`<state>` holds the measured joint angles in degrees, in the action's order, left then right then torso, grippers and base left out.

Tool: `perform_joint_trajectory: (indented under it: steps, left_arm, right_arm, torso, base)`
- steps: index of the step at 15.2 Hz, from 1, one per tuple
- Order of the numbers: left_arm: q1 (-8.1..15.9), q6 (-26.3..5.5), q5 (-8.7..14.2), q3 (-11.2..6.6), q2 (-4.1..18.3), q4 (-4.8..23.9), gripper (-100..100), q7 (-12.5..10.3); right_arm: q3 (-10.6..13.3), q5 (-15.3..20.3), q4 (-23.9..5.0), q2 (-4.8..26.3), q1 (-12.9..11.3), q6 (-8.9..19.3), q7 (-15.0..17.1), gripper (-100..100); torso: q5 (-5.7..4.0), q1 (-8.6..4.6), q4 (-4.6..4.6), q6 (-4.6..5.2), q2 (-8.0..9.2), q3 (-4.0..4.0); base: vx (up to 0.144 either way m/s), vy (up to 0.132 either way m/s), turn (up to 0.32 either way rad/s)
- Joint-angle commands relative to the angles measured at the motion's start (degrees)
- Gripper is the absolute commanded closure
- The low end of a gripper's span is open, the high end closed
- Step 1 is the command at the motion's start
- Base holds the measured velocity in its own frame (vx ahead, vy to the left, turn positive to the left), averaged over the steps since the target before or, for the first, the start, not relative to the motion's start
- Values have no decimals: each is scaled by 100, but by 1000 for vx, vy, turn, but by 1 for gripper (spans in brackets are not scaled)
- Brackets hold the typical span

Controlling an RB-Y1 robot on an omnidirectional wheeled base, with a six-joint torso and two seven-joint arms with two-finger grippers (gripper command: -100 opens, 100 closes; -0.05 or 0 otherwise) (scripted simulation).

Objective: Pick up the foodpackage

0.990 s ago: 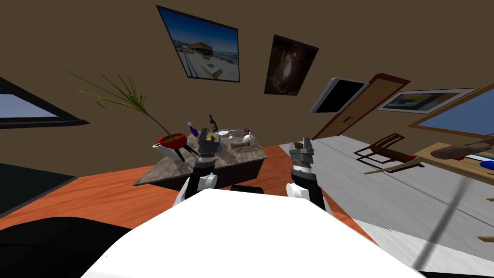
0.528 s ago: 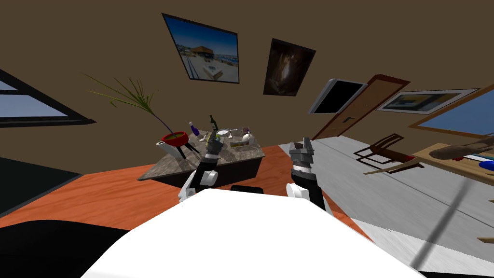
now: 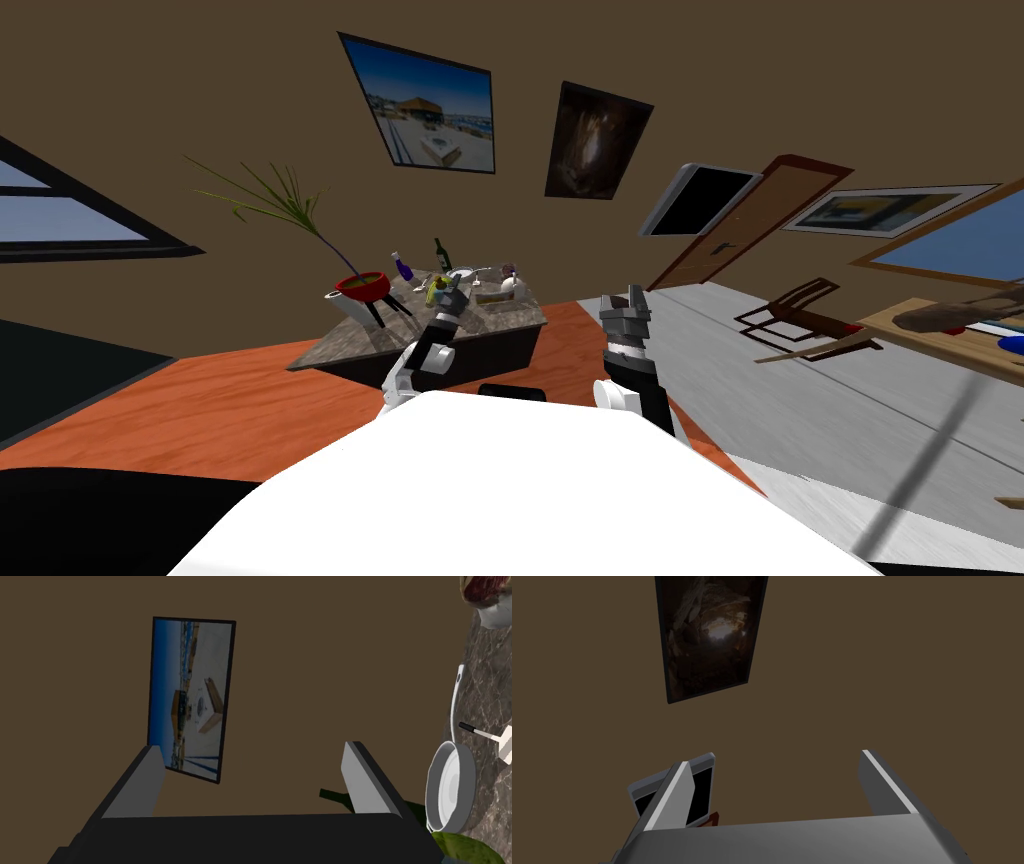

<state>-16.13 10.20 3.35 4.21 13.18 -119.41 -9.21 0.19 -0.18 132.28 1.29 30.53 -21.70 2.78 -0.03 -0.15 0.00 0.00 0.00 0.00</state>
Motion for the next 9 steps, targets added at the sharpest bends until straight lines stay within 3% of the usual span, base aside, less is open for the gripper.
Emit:
perform_joint_trajectory:
  steps: [1, 3, 4, 6, 7, 9]
  left_arm:
    - [259, -286, 85, -3, 114, 257, -100, -13]
    - [259, -405, 85, -3, 114, 257, -100, -13]
    - [491, -583, 163, -3, 208, 504, -100, -23]
    - [491, -719, 163, -3, 208, 504, -100, -23]
    - [733, -939, 243, -4, 300, 742, -100, -35]
    - [733, -1047, 243, -4, 300, 762, -100, -35]
  right_arm:
    - [0, 0, 0, 0, 0, 0, 0, 0]
    - [0, 0, 0, 0, 0, 0, 0, 0]
    - [0, 0, 0, 0, 0, 0, 0, 0]
    - [0, 0, 0, 0, 0, 0, 0, 0]
    - [0, 0, 0, 0, 0, 0, 0, 0]
    - [0, 0, 0, 0, 0, 0, 0, 0]
  torso:
    - [0, 0, 0, 0, 0, 0]
    - [0, -1, 0, 0, -2, -1]
    - [0, 1, 0, 0, -2, -1]
    - [0, 1, -1, 1, -3, -2]
    - [0, 2, 0, 0, -2, -1]
    - [0, 0, -1, 0, -4, -3]
  base:
    - [-5, -35, 18]
    - [-1, -32, 10]
    - [-4, -31, 13]
    - [-2, -30, 9]
    - [3, -34, 16]
    - [1, -33, 11]
